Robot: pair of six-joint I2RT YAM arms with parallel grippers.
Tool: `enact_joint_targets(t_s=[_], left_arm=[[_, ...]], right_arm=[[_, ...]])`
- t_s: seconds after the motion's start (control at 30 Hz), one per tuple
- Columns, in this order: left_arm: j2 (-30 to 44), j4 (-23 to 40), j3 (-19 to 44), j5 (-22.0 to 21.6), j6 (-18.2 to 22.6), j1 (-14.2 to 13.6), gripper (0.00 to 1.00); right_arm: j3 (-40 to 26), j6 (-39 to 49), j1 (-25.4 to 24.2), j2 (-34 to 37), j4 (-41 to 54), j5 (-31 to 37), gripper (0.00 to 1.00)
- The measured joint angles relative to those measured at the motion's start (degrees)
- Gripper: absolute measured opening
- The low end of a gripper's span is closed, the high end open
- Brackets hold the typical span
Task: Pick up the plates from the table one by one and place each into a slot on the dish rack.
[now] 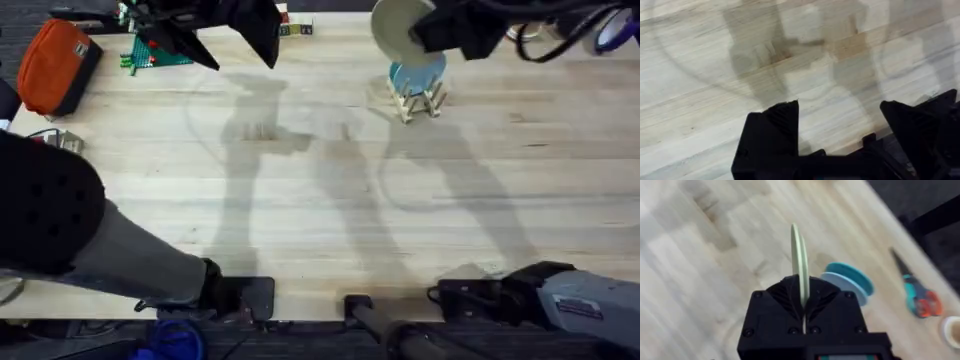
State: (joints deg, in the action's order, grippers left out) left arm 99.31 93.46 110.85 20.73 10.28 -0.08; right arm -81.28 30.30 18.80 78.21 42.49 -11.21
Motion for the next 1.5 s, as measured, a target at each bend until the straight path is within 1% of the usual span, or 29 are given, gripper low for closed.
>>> enact_joint_targets(t_s=[0.23,0.6,0.7,1.03,1.13,1.33,1.5], left_arm=[[0.0,0.0,0.0,0.0,0.0,0.0,0.996],[0.0,0.0,0.0,0.0,0.0,0.0,0.995],[0.0,0.0,0.0,0.0,0.0,0.0,0.994],[0.0,0.0,0.0,0.0,0.0,0.0,0.995],[0.0,0.0,0.0,0.0,0.0,0.0,0.995],[0.0,0.0,0.0,0.0,0.0,0.0,0.994],[0.0,0.0,0.0,0.0,0.0,0.0,0.994]], right_arm=[[0.0,4.2,-3.3,-5.1,1.2,1.0,0.032],[0.0,4.9,-10.2,-14.6,8.1,1.2,0.032],[-0.1,4.9,-11.1,-15.4,8.5,1.2,0.032],[-0.2,6.1,-11.1,-15.5,10.4,1.2,0.033],[-0.2,10.0,-11.1,-15.5,10.4,1.2,0.033],[-0.2,24.5,-11.1,-15.5,10.4,1.1,0.033],[-0.2,31.8,-11.1,-14.2,10.3,1.1,0.033]])
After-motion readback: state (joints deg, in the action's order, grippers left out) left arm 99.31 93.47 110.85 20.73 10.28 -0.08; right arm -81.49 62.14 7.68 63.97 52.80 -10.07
